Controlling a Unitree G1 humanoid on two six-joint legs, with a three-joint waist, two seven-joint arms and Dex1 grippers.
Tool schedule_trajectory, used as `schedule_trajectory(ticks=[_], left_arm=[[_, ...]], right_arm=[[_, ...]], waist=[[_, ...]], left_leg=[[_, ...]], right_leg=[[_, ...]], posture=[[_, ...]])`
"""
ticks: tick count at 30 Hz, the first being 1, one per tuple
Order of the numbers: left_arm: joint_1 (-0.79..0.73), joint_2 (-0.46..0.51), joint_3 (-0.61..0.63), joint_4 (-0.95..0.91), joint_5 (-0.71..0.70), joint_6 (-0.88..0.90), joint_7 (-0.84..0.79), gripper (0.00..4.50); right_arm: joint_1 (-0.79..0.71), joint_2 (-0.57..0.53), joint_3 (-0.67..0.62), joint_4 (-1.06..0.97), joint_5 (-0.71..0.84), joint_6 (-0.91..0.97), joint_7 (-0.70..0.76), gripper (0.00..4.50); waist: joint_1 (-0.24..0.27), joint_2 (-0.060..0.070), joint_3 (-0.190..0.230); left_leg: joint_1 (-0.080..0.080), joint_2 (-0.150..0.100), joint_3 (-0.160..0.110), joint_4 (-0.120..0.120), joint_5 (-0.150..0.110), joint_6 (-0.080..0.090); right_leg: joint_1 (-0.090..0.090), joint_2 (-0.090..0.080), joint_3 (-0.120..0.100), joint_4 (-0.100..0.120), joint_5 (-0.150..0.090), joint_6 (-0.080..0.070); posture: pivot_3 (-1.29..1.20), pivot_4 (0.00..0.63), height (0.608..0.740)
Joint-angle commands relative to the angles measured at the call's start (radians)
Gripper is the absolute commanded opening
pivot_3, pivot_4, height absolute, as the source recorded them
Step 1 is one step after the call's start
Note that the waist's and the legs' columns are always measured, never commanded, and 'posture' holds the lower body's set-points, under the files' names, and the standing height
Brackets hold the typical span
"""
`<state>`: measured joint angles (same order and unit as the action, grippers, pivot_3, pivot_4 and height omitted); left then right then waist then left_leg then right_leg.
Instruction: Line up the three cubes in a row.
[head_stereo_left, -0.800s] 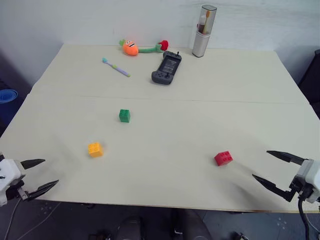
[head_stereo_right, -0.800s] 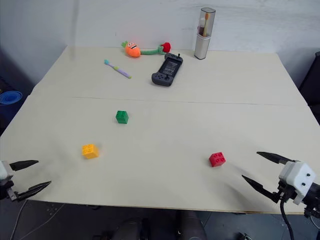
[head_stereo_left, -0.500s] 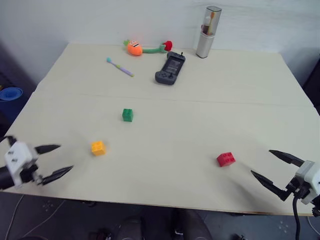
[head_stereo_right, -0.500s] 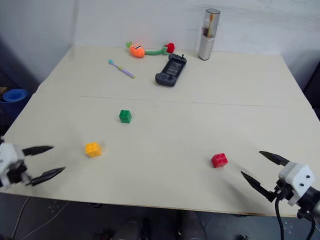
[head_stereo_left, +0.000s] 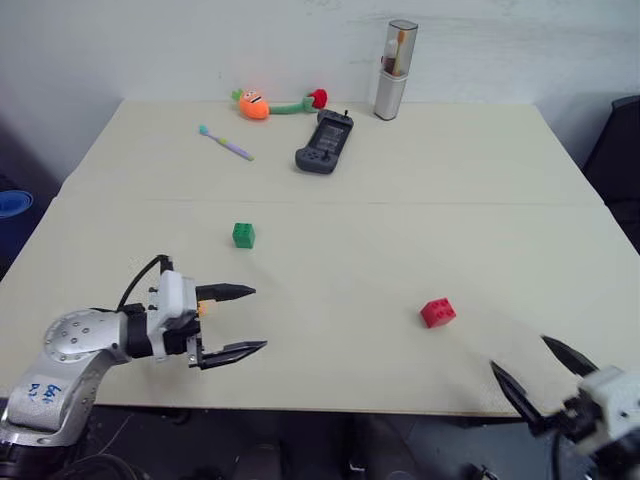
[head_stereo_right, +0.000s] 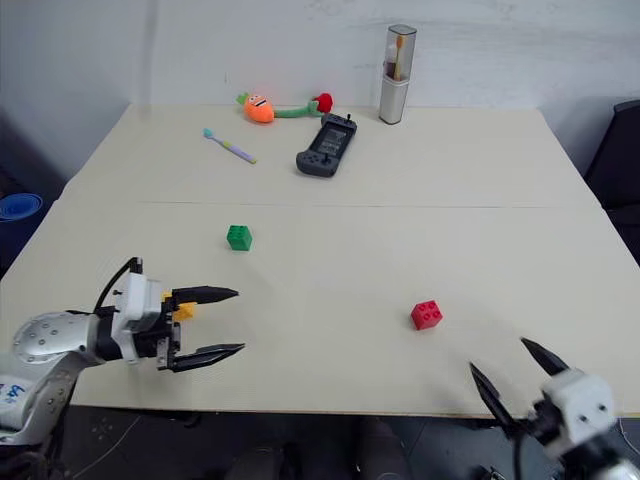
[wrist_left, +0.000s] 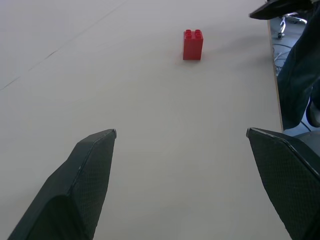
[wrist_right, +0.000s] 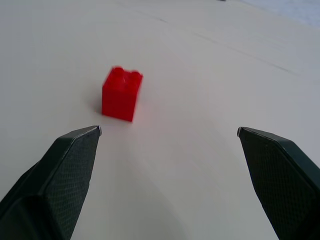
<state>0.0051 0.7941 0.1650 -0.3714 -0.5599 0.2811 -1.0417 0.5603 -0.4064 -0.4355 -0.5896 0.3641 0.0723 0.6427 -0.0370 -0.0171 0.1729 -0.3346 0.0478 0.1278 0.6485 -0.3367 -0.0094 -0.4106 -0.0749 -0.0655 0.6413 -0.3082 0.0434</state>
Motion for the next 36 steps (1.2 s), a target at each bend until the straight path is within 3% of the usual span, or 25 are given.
schedule_trajectory(ticks=[1, 8, 12, 18, 21, 23, 25, 31, 36], left_arm=[[-0.015, -0.004, 0.003, 0.006, 0.007, -0.02, -0.01, 4.36], [-0.012, -0.002, 0.013, 0.021, 0.029, -0.049, -0.015, 4.36], [0.005, 0.004, 0.031, 0.017, 0.028, -0.057, -0.015, 4.5], [0.029, 0.011, 0.064, 0.018, 0.026, -0.06, -0.018, 4.5], [0.03, 0.012, 0.065, 0.023, 0.03, -0.061, -0.021, 4.5], [0.029, 0.012, 0.064, 0.033, 0.033, -0.064, -0.025, 4.5], [0.022, 0.009, 0.053, 0.048, 0.039, -0.068, -0.033, 4.5], [0.001, 0.006, 0.036, 0.077, 0.056, -0.08, -0.047, 4.5], [0.022, 0.013, 0.056, 0.064, 0.052, -0.08, -0.048, 4.5]], right_arm=[[-0.117, -0.063, 0.067, -0.068, -0.002, 0.195, -0.089, 4.5], [-0.319, -0.127, 0.174, -0.056, 0.041, 0.534, -0.183, 4.5], [-0.347, -0.134, 0.197, -0.045, 0.021, 0.62, -0.215, 3.57], [-0.344, -0.122, 0.194, -0.064, 0.068, 0.618, -0.169, 1.47], [-0.361, -0.205, 0.205, -0.037, 0.103, 0.529, 0.012, 1.48], [-0.373, -0.352, 0.283, 0.023, 0.029, 0.292, 0.281, 1.48], [-0.46, -0.44, 0.346, 0.153, -0.016, 0.163, 0.428, 1.48], [-0.858, -0.404, 0.538, 0.553, -0.048, 0.059, 0.667, 1.48], [-1.002, -0.341, 0.597, 0.793, -0.1, -0.075, 0.759, 1.48]], waist=[[0.005, 0.0, 0.0], [0.022, 0.0, 0.0], [0.024, 0.0, 0.0], [0.02, 0.0, 0.0], [0.014, 0.0, 0.0], [0.009, 0.0, 0.0], [0.007, -0.002, 0.002], [0.008, -0.006, 0.007], [0.015, -0.005, 0.008]], left_leg=[[0.0, 0.0, 0.0, 0.0, 0.001, 0.0], [-0.003, 0.0, -0.003, 0.001, 0.004, 0.001], [-0.003, -0.001, -0.003, 0.001, 0.002, 0.004], [-0.002, -0.001, -0.003, 0.001, 0.0, 0.008], [-0.003, -0.001, -0.003, 0.001, 0.0, 0.008], [-0.002, -0.001, -0.003, 0.002, 0.0, 0.009], [-0.002, -0.001, -0.002, 0.002, -0.001, 0.01], [-0.001, 0.0, -0.002, 0.003, 0.0, 0.009], [-0.005, 0.001, -0.003, 0.003, 0.003, 0.003]], right_leg=[[-0.001, 0.0, 0.0, 0.001, 0.0, 0.0], [-0.005, 0.001, -0.002, 0.0, -0.002, 0.0], [-0.004, 0.0, -0.002, -0.002, -0.001, 0.001], [-0.004, 0.0, -0.002, -0.002, -0.001, 0.001], [-0.004, 0.0, -0.002, -0.002, -0.001, 0.001], [-0.003, 0.0, -0.003, -0.003, 0.0, 0.002], [-0.002, 0.001, -0.003, -0.004, 0.0, 0.003], [-0.002, 0.003, -0.003, -0.004, 0.001, 0.003], [-0.003, 0.001, -0.006, -0.005, 0.0, 0.001]], posture=[[0.0, 0.15, 0.74], [0.0, 0.15, 0.74], [0.0, 0.15, 0.74], [0.0, 0.15, 0.74], [0.0, 0.15, 0.74], [0.0, 0.15, 0.74], [0.0, 0.15, 0.74], [0.0, 0.15, 0.74], [0.0, 0.15, 0.74]])
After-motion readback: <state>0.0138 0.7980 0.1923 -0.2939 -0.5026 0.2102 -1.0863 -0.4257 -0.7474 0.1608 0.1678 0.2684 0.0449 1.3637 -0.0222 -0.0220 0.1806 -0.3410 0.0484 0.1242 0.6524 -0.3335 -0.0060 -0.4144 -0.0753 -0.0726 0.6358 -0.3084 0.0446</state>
